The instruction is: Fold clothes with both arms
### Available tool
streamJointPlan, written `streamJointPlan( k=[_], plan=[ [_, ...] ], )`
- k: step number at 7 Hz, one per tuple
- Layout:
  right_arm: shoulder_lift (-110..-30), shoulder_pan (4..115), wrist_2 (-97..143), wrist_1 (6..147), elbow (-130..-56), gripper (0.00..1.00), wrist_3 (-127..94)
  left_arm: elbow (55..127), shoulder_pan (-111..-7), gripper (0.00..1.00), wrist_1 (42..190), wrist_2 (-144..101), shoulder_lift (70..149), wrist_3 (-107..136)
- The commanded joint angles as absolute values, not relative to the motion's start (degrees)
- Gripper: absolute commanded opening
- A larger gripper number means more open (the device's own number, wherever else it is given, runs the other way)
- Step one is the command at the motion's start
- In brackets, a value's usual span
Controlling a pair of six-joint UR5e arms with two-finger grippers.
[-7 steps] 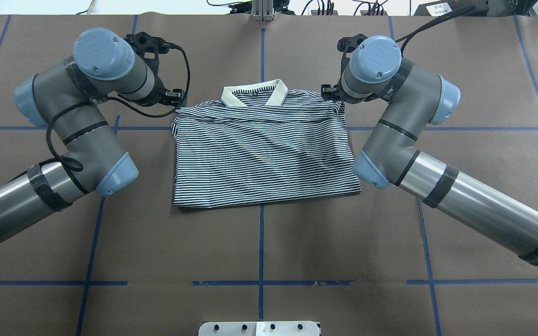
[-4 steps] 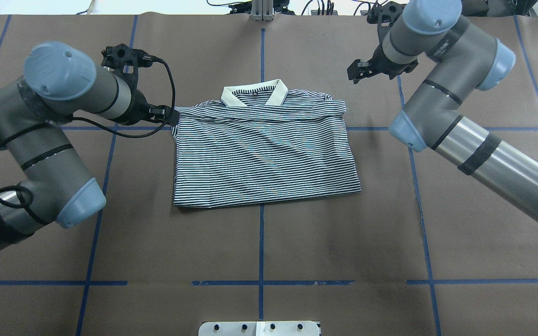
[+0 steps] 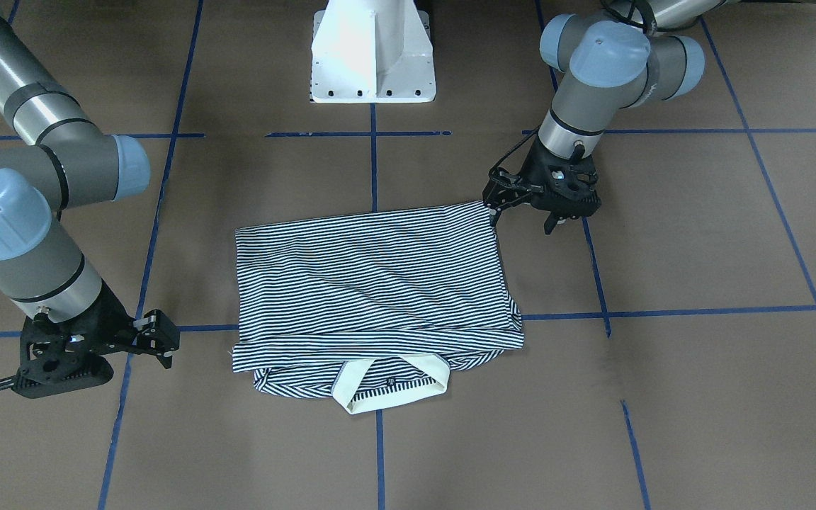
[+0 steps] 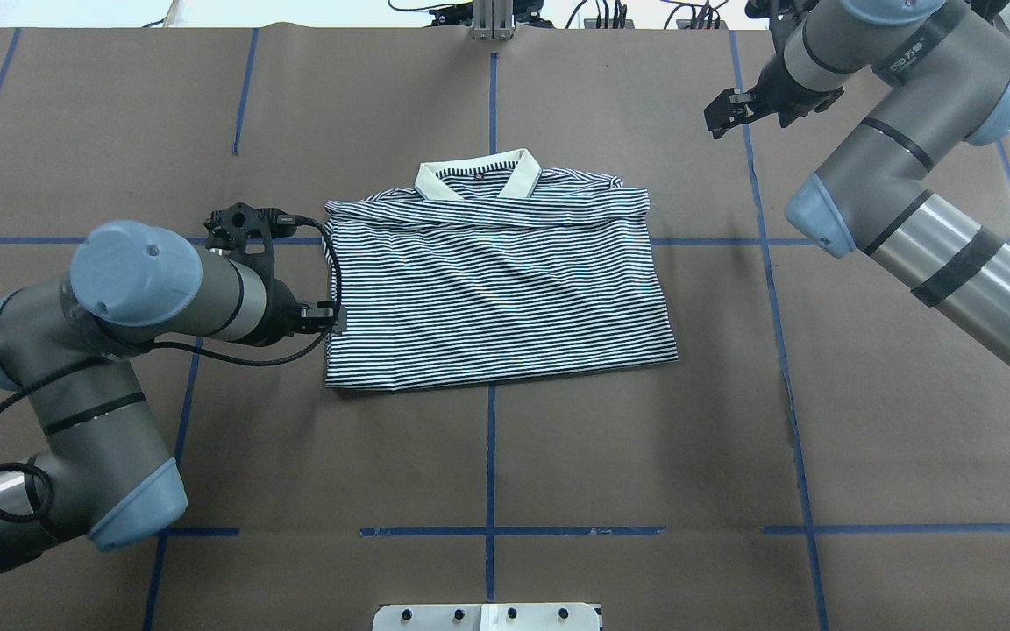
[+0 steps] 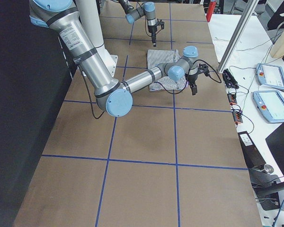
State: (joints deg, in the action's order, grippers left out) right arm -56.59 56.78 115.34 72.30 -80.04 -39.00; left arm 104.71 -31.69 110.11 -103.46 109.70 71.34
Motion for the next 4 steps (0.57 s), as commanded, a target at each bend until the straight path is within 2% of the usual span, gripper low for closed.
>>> streamJointPlan(
  k=[1,4],
  plan=[
    [-56.9,56.9,115.3,72.2,-80.1,1.00,-38.9,104.4,-27.7,0.51,110.9,-101.2,109.4,76.5],
    [-56.9,56.9,115.2,72.2,-80.1,1.00,-39.0,103.9,-26.5,0.50,110.9,-101.1,109.3,76.6]
  ],
)
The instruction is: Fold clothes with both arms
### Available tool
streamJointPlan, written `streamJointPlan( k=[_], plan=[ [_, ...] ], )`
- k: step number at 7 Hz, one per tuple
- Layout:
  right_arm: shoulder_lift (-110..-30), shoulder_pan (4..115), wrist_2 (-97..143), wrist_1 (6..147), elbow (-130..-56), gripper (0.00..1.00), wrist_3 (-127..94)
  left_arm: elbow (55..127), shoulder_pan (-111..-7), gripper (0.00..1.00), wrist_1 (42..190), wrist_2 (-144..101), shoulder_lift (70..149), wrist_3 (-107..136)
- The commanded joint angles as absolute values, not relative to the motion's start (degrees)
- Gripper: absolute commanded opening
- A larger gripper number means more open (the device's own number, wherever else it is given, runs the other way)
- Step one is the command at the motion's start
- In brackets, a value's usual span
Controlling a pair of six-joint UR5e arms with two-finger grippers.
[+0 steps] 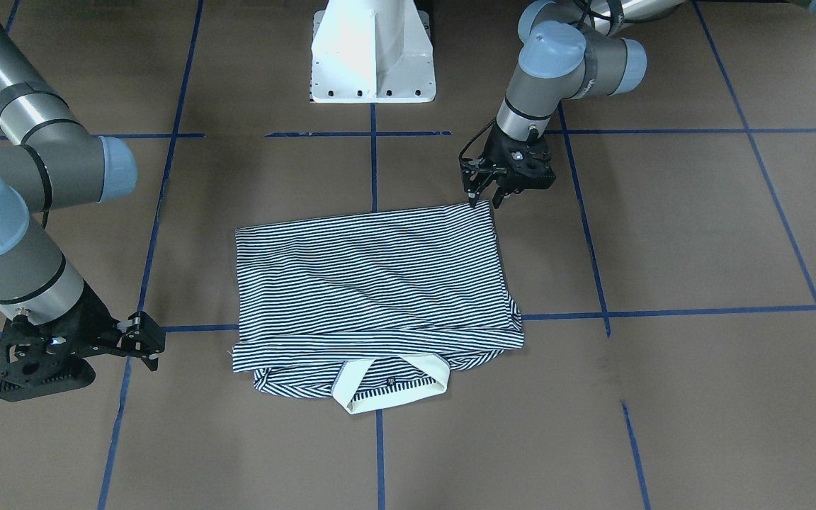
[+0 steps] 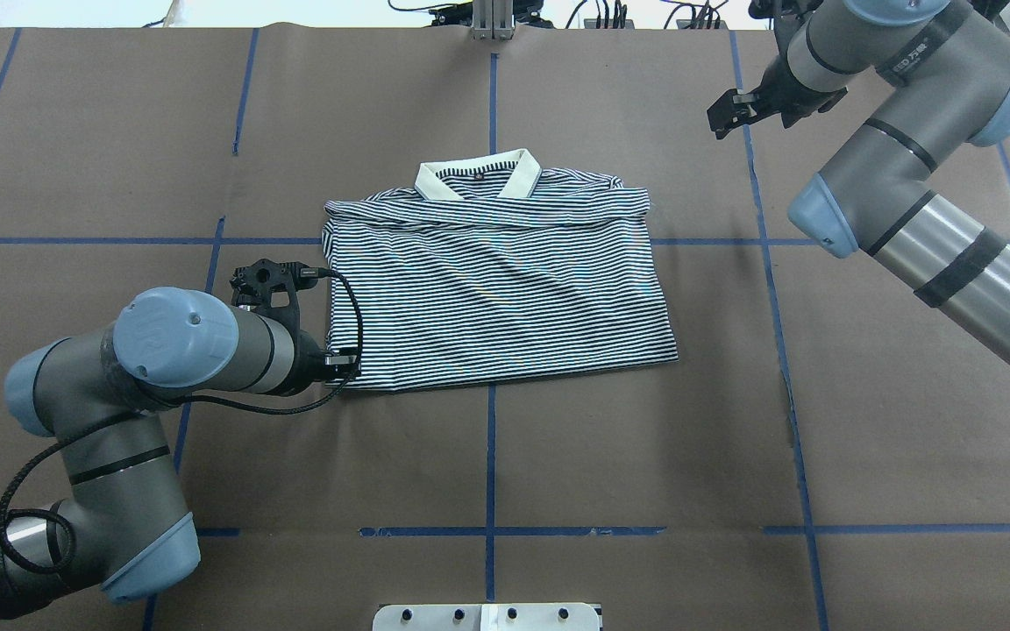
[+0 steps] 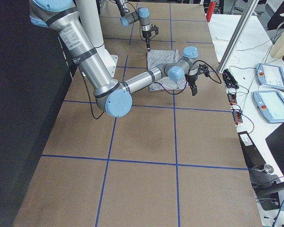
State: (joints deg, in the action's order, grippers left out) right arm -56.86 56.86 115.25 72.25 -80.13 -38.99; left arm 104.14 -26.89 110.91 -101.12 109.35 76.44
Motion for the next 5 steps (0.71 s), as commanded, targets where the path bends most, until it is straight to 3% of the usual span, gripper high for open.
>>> streamJointPlan(
  k=[1,3,4,5],
  plan=[
    [-56.9,56.9,115.2,72.2,-80.1,1.00,-39.0,103.9,-26.2,0.47,110.8,-101.1,109.2,76.5],
    [-57.0,56.9,115.1,72.2,-80.1,1.00,-39.0,102.8,-25.9,0.38,110.8,-100.5,109.2,76.5],
    [-57.0,56.9,115.1,72.2,-80.1,1.00,-39.0,102.8,-25.9,0.15,110.8,-100.4,109.2,76.5],
    [-57.1,56.8,115.0,72.2,-80.1,1.00,-39.0,102.9,-25.9,0.00,110.9,-100.4,109.2,76.4]
  ],
)
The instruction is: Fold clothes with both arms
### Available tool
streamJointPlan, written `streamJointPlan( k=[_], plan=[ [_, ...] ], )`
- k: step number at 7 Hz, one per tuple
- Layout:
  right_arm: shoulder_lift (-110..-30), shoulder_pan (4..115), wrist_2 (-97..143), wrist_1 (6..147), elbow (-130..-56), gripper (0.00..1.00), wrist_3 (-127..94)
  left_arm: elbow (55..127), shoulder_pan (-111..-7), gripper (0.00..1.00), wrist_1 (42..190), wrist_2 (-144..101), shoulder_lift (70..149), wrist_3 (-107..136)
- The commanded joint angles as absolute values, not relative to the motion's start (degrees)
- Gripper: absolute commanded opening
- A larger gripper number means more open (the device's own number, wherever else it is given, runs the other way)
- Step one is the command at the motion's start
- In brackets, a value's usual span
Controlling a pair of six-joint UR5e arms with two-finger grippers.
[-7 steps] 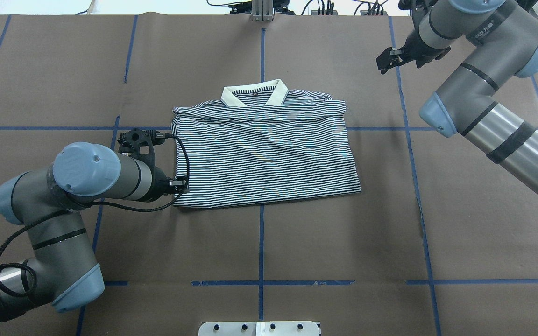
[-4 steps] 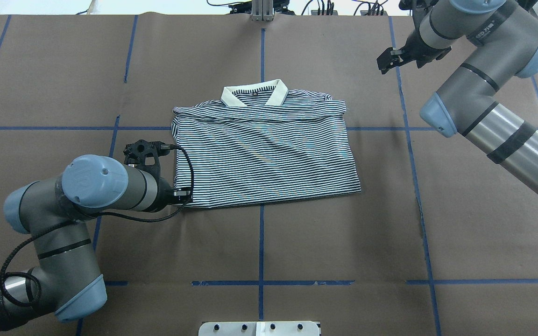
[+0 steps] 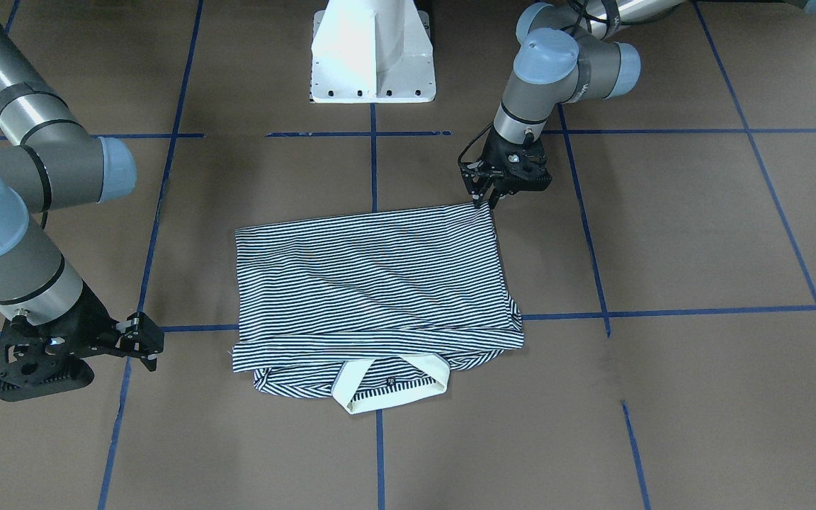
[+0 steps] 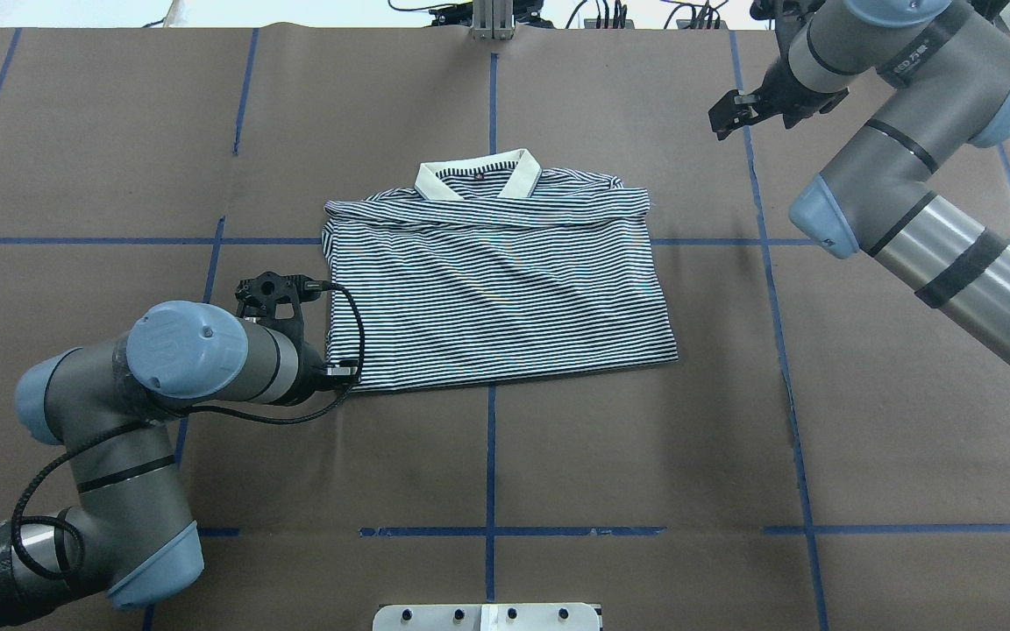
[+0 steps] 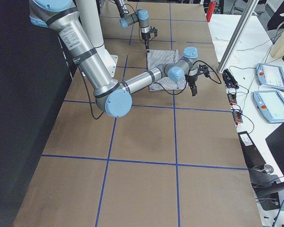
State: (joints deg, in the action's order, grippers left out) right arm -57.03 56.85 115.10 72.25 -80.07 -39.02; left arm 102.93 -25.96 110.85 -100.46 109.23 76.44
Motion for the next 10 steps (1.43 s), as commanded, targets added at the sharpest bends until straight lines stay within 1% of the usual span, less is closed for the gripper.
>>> streamJointPlan(
  k=[1,3,4,5,6,8,9,10],
  plan=[
    [-57.1,56.8,115.0,72.2,-80.1,1.00,-39.0,103.3,-26.0,0.00,110.8,-100.2,109.2,75.9],
    [-56.8,56.5,114.7,72.2,-80.2,1.00,-39.0,104.4,-26.6,0.00,110.7,-100.3,108.0,75.6],
    [-56.3,56.2,114.4,72.2,-80.2,1.00,-39.7,104.5,-28.5,0.00,110.7,-100.2,107.7,71.5],
    [-56.3,56.2,114.1,71.9,-80.2,1.00,-39.7,103.5,-31.4,0.00,110.6,-100.1,107.7,67.7],
    [-56.3,55.9,113.0,70.8,-80.0,0.99,-39.7,100.8,-35.2,0.00,110.6,-100.2,107.7,62.5],
    [-56.3,55.1,110.3,70.3,-80.1,0.99,-39.7,92.0,-44.5,0.00,112.0,-100.4,110.0,52.6],
    [-56.3,54.9,110.3,70.3,-80.1,0.99,-39.6,83.7,-49.5,0.00,117.6,-100.4,113.7,48.4],
    [-56.2,54.9,110.2,70.4,-80.0,0.99,-39.6,70.2,-53.1,0.00,123.7,-100.3,121.3,46.0]
  ],
)
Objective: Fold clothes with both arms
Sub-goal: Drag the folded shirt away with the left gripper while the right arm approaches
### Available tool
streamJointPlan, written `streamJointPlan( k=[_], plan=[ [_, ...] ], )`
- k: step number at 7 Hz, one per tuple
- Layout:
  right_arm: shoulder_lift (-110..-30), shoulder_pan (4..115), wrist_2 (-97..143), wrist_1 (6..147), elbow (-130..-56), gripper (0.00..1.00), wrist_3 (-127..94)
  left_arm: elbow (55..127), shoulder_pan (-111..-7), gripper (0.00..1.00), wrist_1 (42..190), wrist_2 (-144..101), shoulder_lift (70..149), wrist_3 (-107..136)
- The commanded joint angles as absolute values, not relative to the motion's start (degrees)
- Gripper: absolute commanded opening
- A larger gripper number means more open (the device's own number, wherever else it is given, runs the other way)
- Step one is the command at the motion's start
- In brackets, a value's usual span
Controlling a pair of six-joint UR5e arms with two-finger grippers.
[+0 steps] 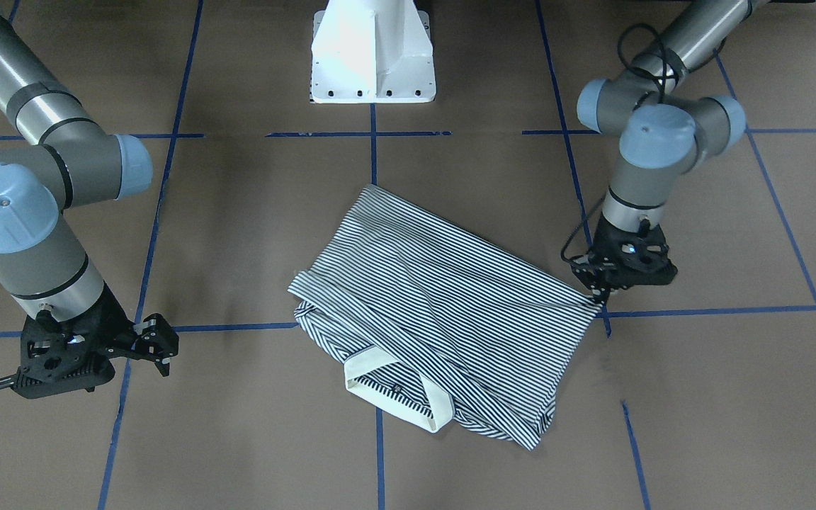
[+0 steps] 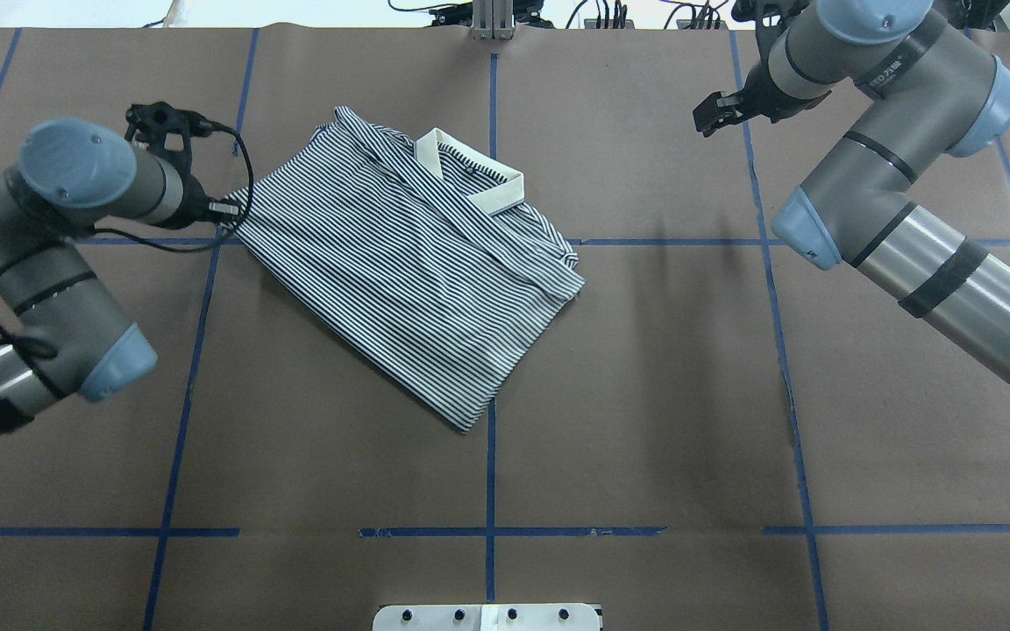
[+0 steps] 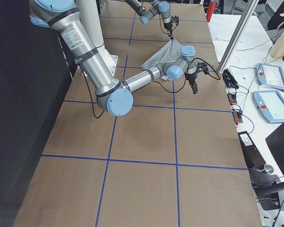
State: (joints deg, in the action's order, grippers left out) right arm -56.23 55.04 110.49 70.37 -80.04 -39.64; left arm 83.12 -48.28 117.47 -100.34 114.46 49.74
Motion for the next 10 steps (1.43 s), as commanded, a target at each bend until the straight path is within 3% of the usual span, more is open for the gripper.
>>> streamJointPlan(
  k=[1,2,4,5,6,8,10],
  plan=[
    [-56.2,54.9,110.3,70.3,-80.0,0.99,-39.6,56.0,-55.4,0.00,129.5,-96.7,129.6,43.9],
    [-56.2,54.9,110.3,70.4,-80.1,0.99,-39.6,48.6,-56.2,0.00,133.8,-95.0,135.4,43.6],
    [-56.0,54.8,110.3,70.4,-80.1,0.99,-39.7,45.4,-56.2,0.00,135.8,-94.6,135.1,43.3],
    [-56.0,54.5,110.2,70.4,-80.0,1.00,-39.8,45.6,-56.2,0.87,137.2,-94.6,132.6,42.0],
    [-54.5,53.8,110.1,70.5,-79.5,1.00,-40.5,46.1,-57.2,1.00,139.2,-94.8,131.3,35.7],
    [-46.8,49.4,108.3,70.5,-75.8,0.99,-53.2,49.7,-59.9,1.00,139.4,-101.1,129.7,31.7],
    [-36.5,43.4,99.7,64.7,-64.8,0.91,-68.0,54.0,-59.9,1.00,139.3,-101.3,127.5,31.8]
  ],
)
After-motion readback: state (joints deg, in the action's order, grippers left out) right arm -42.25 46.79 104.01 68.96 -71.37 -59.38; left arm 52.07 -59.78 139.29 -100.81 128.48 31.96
